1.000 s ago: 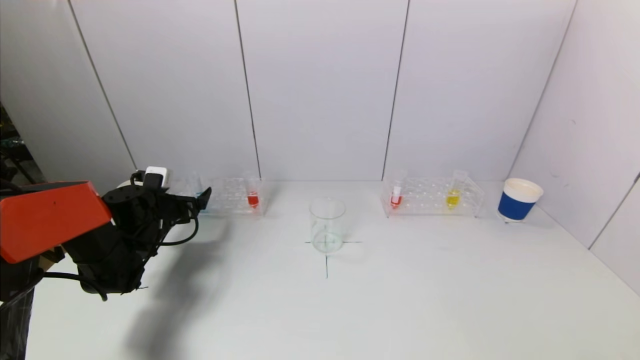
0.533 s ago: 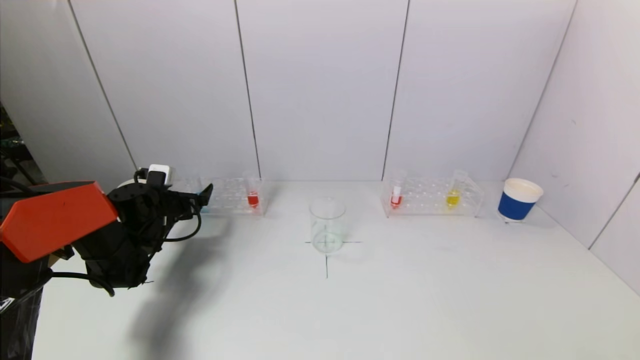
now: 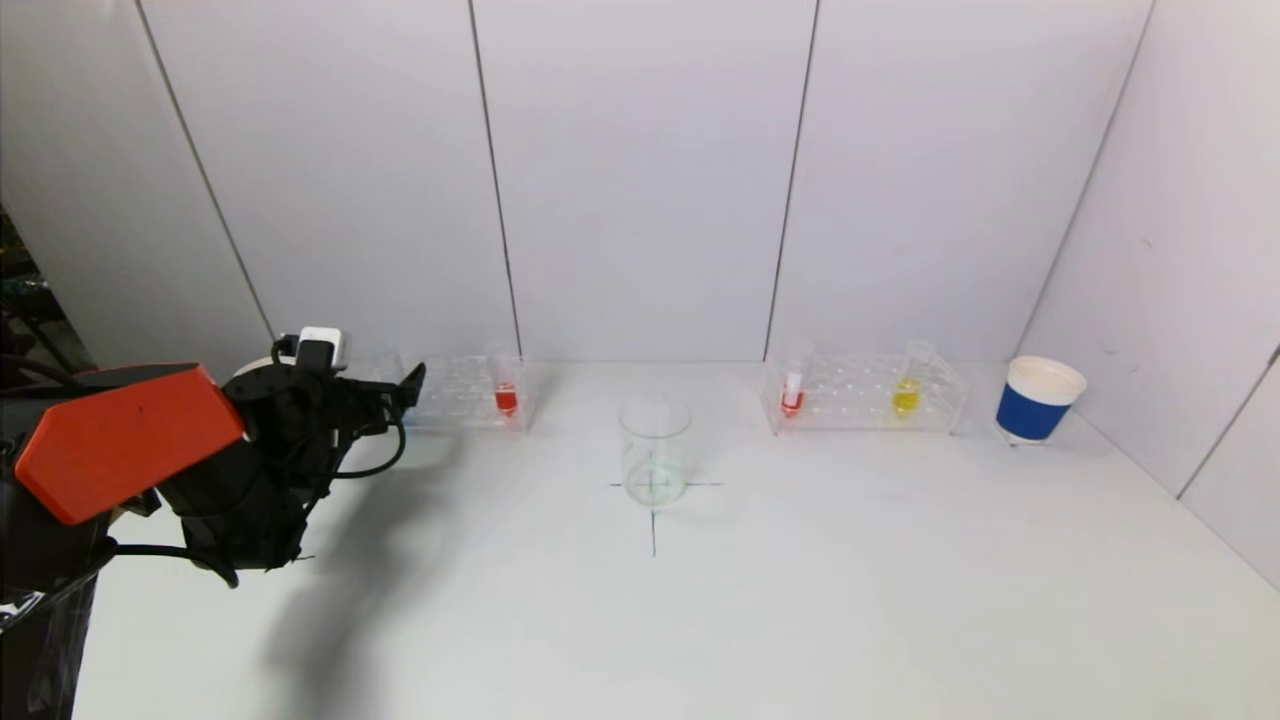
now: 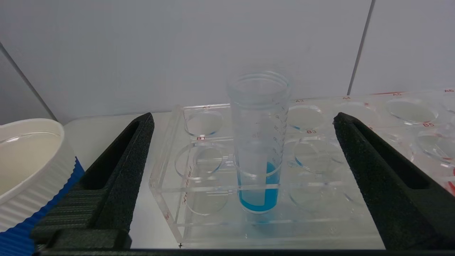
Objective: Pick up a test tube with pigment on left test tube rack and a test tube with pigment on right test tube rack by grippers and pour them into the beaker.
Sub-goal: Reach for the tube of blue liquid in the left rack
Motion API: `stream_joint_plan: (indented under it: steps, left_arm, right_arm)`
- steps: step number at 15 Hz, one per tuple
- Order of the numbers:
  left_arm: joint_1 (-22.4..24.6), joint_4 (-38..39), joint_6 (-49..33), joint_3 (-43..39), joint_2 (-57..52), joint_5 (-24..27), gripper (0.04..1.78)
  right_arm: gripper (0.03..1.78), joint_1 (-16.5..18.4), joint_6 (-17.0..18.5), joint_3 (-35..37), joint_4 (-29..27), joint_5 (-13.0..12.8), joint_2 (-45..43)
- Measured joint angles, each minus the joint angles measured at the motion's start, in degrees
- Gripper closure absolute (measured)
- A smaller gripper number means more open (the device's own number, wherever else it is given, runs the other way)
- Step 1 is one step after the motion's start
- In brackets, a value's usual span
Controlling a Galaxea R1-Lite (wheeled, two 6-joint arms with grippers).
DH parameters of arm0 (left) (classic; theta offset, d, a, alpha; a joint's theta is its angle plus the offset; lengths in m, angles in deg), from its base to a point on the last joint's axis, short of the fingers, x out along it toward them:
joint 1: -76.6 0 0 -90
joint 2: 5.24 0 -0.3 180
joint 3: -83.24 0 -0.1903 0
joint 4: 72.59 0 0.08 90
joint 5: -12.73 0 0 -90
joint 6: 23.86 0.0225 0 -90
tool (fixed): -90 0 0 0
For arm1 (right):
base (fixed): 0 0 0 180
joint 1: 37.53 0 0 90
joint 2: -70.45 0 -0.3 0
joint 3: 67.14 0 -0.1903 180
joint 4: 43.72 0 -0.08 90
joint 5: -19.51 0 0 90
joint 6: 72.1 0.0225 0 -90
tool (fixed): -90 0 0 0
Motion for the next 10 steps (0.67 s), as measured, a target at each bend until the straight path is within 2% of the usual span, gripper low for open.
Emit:
stream_joint_plan:
  steps: [7,10]
  left_arm:
    - [0.0,-0.5,0.0,3.6,1.0,-0.2,0.06]
    - [-0.2,-0.9,0.2,4.8,1.4,-1.8,0.06]
  right_arm:
    - [0.04,0.0,0.0,0.0,0.0,0.0,0.0]
    - [0.04,0.0,0.0,0.0,0.0,0.0,0.0]
